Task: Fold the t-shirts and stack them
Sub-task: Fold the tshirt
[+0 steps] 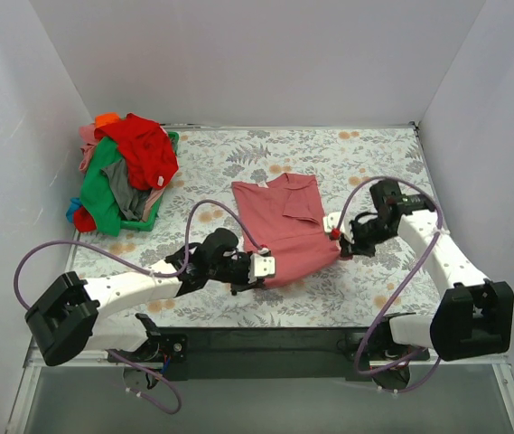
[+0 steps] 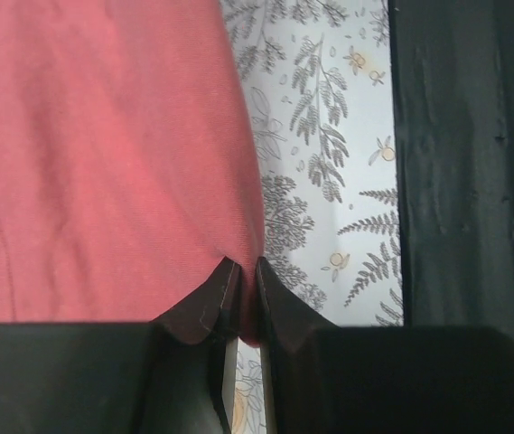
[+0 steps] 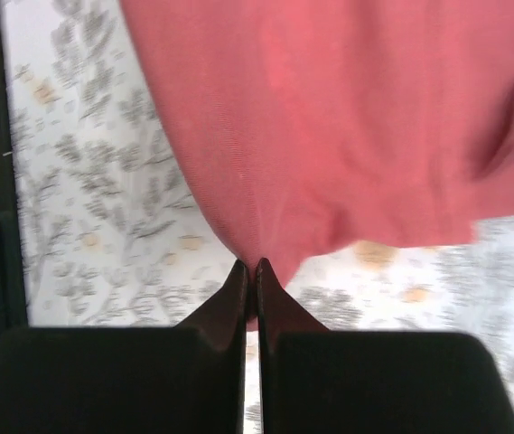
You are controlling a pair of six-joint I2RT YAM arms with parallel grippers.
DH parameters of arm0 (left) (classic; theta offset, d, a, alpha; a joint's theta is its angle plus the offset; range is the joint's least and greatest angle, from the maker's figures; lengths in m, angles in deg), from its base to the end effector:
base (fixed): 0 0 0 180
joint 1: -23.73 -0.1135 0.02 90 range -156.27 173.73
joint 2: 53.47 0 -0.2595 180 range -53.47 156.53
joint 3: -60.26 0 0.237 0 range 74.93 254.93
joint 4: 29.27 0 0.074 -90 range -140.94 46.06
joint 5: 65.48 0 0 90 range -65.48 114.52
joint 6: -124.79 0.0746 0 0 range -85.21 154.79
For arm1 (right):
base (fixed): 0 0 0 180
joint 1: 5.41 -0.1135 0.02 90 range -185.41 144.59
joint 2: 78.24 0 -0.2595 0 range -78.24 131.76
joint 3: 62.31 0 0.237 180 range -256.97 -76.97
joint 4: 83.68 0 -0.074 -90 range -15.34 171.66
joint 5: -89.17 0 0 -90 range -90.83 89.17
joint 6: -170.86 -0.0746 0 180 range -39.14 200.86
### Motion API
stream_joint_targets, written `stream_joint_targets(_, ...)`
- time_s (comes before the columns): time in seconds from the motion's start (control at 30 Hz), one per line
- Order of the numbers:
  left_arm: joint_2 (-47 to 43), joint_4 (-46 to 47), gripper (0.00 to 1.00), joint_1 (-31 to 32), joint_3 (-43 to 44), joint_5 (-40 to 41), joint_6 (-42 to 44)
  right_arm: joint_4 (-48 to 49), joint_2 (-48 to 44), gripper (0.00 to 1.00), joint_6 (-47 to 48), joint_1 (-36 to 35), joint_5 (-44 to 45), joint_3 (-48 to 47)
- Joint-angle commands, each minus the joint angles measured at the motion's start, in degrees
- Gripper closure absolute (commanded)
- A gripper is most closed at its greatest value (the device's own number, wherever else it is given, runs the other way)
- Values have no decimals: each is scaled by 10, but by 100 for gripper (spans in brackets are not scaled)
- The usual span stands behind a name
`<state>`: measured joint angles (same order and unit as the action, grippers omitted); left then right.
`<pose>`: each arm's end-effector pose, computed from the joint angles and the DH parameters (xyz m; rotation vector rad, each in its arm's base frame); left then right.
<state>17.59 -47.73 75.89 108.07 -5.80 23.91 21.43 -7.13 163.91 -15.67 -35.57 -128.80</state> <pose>0.1278 -0.2259 0.1733 1.1405 2.1848 -1.1384 0.1861 0.0769 0.2069 -1.9362 1.7251 0.5115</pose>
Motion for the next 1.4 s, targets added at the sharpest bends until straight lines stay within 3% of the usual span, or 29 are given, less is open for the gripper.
stream_joint_targets(0.0,-9,25,100,-18,18,34,8,23,37,99,-62,1,-17,-98)
stream_joint_targets(0.33,118,196,100,-166,94,15,-16,115,227,99,-194,0,-2,-340)
stream_joint_targets(0.5,192,231,100,-199,147,34,-28,168,325,99,-248,1,4,-438)
stream_joint_targets(0.6,217,304,100,-221,153,62,-52,207,366,99,-285,0,0,-477)
stream_joint_targets(0.93,297,370,100,-275,199,134,-80,322,459,99,-363,-3,-21,-542)
stream_joint_targets(1.37,365,350,100,-301,249,177,-94,414,526,99,-444,-23,-10,-573)
